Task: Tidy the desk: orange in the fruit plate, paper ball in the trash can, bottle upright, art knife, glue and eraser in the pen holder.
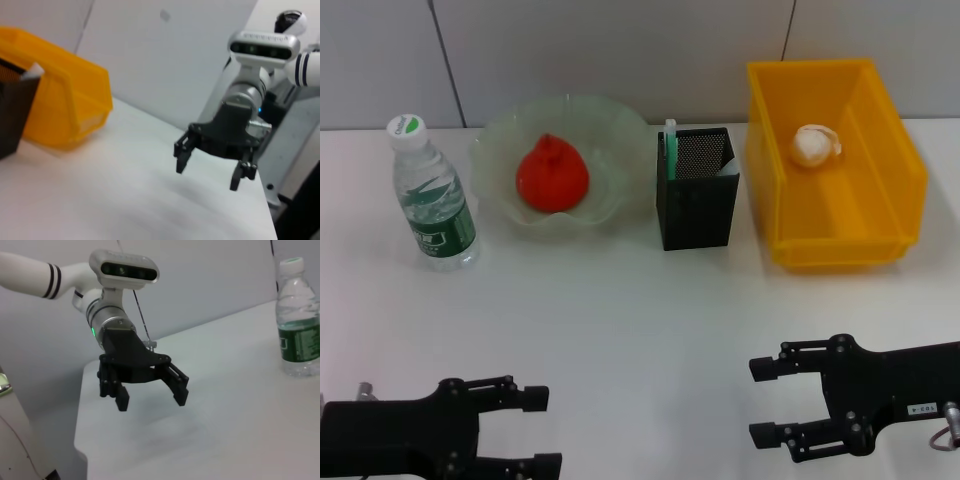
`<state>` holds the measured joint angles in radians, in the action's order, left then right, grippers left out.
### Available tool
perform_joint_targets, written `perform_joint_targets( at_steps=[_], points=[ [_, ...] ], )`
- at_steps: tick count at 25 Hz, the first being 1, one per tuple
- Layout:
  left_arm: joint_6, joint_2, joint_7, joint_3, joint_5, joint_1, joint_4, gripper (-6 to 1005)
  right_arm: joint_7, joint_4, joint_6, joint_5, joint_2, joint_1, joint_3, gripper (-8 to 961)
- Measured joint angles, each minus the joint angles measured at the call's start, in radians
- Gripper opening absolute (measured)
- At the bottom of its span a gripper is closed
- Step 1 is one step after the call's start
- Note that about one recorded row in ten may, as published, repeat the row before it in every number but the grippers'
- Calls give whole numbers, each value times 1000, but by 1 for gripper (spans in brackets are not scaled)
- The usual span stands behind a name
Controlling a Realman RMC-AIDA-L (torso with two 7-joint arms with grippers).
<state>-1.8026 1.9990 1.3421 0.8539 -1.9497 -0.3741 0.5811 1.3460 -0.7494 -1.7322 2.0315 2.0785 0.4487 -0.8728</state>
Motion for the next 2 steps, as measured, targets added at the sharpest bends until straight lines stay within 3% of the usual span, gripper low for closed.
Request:
perform_joint_targets(
  at_steps=[2],
  points=[
    [1,3,5,-2,-11,-4,0,848,0,0,3,2,0,-1,2,748]
  ],
)
